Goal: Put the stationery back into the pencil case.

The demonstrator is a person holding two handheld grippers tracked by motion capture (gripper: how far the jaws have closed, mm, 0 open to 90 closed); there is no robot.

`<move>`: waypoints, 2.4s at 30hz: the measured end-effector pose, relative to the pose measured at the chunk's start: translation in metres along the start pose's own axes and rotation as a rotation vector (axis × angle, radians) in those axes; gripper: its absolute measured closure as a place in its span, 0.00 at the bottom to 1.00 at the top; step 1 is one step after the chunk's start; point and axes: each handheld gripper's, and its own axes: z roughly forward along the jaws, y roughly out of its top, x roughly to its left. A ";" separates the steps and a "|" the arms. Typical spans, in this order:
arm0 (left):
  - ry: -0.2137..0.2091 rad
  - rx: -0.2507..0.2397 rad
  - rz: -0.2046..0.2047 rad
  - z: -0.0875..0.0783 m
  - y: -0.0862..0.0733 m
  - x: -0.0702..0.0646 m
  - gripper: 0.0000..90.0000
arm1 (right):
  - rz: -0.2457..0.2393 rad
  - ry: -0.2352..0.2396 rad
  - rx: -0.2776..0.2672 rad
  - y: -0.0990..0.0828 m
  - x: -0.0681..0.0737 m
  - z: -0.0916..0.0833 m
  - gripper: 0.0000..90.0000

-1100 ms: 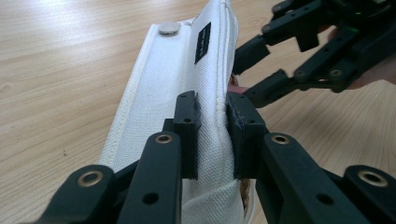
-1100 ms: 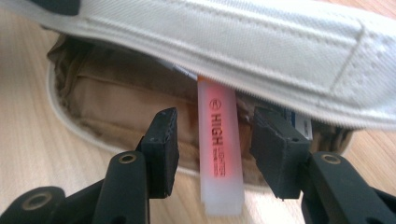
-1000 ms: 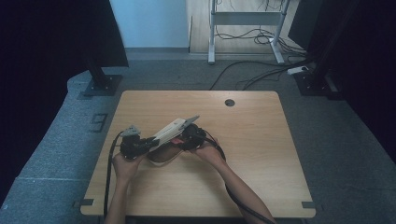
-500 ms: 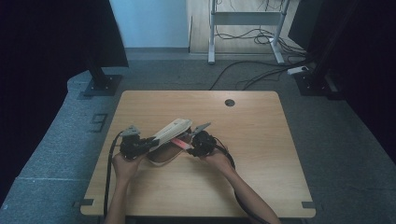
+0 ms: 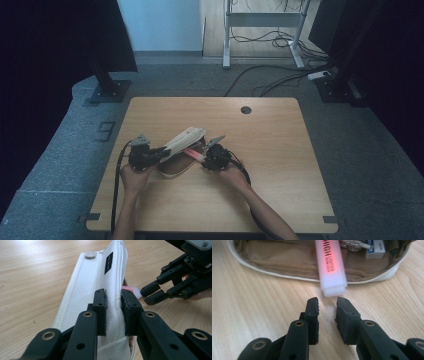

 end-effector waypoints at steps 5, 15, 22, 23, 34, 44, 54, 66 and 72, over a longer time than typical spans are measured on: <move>0.001 0.004 0.003 0.000 0.000 0.000 0.84 | 0.003 -0.014 -0.005 0.002 -0.003 0.002 0.83; 0.001 0.008 0.005 0.001 0.000 -0.001 0.84 | -0.007 -0.053 -0.021 0.011 -0.002 0.007 0.87; 0.001 0.007 0.005 0.001 0.000 -0.001 0.84 | -0.004 -0.064 -0.033 0.021 -0.005 0.011 0.87; 0.001 0.008 0.006 0.001 0.000 -0.001 0.84 | -0.004 -0.065 -0.036 0.023 -0.005 0.011 0.87; -0.006 0.013 0.004 0.002 -0.001 -0.001 0.84 | 0.009 -0.055 -0.045 0.037 -0.008 0.022 0.87; -0.030 0.026 -0.001 0.005 -0.005 -0.002 0.81 | 0.005 -0.072 -0.049 0.034 -0.013 0.016 0.74; -0.066 0.065 0.014 0.011 -0.010 -0.005 0.73 | 0.006 -0.073 -0.079 0.032 -0.015 0.010 0.73; -0.112 0.102 0.046 0.018 -0.018 -0.010 0.66 | 0.008 -0.084 -0.072 0.024 -0.020 -0.003 0.69; -0.107 0.103 0.064 0.019 -0.020 -0.011 0.65 | 0.016 -0.095 -0.092 0.022 -0.023 -0.013 0.66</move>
